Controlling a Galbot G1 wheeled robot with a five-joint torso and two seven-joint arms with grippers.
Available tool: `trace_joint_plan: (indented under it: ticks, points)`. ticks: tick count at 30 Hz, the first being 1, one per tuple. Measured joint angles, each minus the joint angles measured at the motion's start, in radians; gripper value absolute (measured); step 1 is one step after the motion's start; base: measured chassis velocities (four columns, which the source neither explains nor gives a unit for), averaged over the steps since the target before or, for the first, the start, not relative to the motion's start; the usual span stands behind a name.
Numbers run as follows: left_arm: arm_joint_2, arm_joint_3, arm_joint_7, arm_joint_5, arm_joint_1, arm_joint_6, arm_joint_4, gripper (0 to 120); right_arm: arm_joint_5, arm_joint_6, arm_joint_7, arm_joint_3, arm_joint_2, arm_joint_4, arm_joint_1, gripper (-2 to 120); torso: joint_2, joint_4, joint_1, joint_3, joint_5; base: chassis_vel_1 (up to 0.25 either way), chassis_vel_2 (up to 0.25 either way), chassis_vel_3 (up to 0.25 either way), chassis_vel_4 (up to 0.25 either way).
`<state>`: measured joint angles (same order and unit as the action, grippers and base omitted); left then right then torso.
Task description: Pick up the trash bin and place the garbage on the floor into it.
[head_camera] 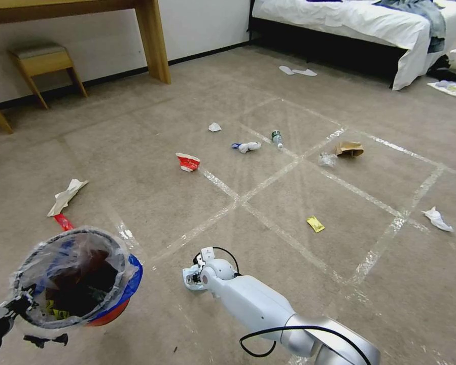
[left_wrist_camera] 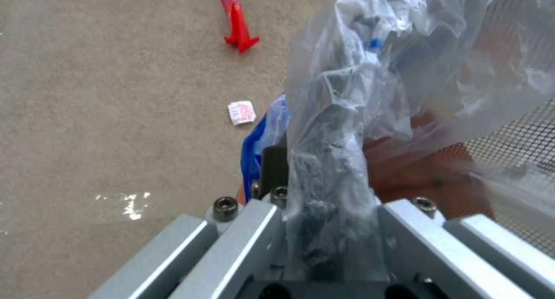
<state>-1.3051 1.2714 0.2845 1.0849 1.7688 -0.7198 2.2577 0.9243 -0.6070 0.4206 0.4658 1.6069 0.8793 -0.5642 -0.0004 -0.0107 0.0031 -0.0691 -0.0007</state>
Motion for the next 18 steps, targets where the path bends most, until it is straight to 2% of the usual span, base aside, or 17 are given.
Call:
trace_joint_plan:
  ticks: [1, 2, 3, 4, 6, 7, 8, 10, 13, 16, 18]
  points:
    - [-0.001, -0.001, 0.0, -0.001, 0.0, 0.0, 0.0, 0, 0.001, -0.003, 0.001, 0.004, 0.0, 0.009, -0.002, 63, 0.0, 0.0004, 0.0, 0.0, 0.0005, 0.0, 0.0, 0.0, 0.0]
    - [-0.001, -0.001, 0.0, -0.001, 0.0, 0.0, 0.0, 0, 0.001, -0.003, 0.001, 0.004, 0.0, 0.009, -0.002, 63, 0.0, 0.0004, 0.0, 0.0, 0.0005, 0.0, 0.0, 0.0, 0.0]
    - [-0.001, -0.003, -0.001, -0.001, -0.001, 0.0, 0.0, 0, 0.002, -0.006, 0.002, 0.008, 0.001, 0.016, -0.004, 56, 0.0, 0.0018, 0.0, 0.0, 0.002, 0.0, 0.0, 0.0, 0.0]
    - [-0.001, -0.003, -0.001, -0.001, -0.001, 0.0, 0.0, 0, 0.002, -0.006, 0.002, 0.008, 0.001, 0.016, -0.004, 56, 0.0, 0.0018, 0.0, 0.0, 0.002, 0.0, 0.0, 0.0, 0.0]
    - [-0.001, -0.007, -0.001, -0.008, -0.002, 0.001, -0.004, 0, 0.004, -0.01, 0.006, 0.01, 0.001, 0.029, -0.007, 46, 0.0, 0.0021, 0.0, 0.0, 0.0009, 0.0, 0.0, 0.0, 0.0]
    - [-0.001, -0.007, -0.001, -0.008, -0.002, 0.001, -0.004, 0, 0.004, -0.01, 0.006, 0.01, 0.001, 0.029, -0.007, 46, 0.0, 0.0021, 0.0, 0.0, 0.0009, 0.0, 0.0, 0.0, 0.0]
    - [0.0, -0.009, -0.001, -0.01, -0.004, 0.001, -0.006, 0, 0.005, -0.011, 0.009, 0.011, 0.001, 0.038, -0.008, 38, 0.0, 0.0018, 0.0, 0.0, 0.0012, 0.0, 0.0, 0.0, 0.0]
    - [0.003, -0.013, 0.001, -0.011, -0.009, 0.001, -0.009, 0, 0.007, -0.013, 0.019, 0.013, 0.001, 0.053, -0.011, 28, 0.0, 0.001, 0.0, 0.0, 0.001, 0.0, 0.0, 0.0, 0.0]
    - [0.004, -0.014, 0.002, -0.011, -0.009, 0.001, -0.009, 0, 0.008, -0.015, 0.022, 0.014, 0.001, 0.059, -0.013, 24, 0.0, 0.001, 0.0, 0.0, 0.001, 0.0, 0.0, 0.0, 0.0]
    - [0.008, -0.022, 0.005, -0.016, -0.015, 0.001, -0.015, 0, 0.015, -0.023, 0.04, 0.016, 0.001, 0.094, -0.02, 6, 0.0, 0.0011, 0.0, 0.0, 0.0009, 0.0, 0.0, 0.0, 0.0]
    - [0.008, -0.026, 0.006, -0.019, -0.018, 0.001, -0.017, 0, 0.017, -0.025, 0.045, 0.016, 0.001, 0.108, -0.024, 3, 0.0, 0.0011, 0.0, 0.0, 0.0008, 0.0, 0.0, 0.0, 0.0]
